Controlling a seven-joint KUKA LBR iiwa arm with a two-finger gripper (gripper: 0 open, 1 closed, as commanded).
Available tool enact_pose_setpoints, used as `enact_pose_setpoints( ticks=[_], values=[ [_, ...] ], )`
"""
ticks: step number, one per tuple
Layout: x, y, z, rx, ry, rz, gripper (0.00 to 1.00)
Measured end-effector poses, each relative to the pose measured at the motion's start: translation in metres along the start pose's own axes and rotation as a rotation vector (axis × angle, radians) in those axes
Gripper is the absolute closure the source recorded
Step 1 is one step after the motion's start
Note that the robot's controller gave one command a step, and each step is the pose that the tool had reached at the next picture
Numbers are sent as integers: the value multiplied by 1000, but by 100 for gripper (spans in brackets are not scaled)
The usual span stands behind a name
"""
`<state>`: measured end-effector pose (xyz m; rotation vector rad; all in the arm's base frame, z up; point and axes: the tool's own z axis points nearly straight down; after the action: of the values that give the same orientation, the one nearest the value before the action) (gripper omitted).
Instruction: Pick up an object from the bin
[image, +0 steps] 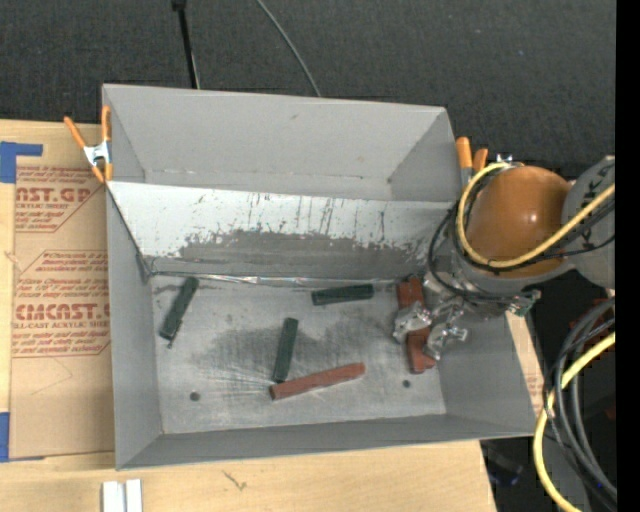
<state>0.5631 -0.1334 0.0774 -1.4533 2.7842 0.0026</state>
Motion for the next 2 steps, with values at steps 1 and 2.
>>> enact_pose_setpoints(
  ticks=[1,2],
  values=[
    [0,0,0,0,0,0,100],
    [-9,-7,-141,1,-2,-32,100]
  ],
)
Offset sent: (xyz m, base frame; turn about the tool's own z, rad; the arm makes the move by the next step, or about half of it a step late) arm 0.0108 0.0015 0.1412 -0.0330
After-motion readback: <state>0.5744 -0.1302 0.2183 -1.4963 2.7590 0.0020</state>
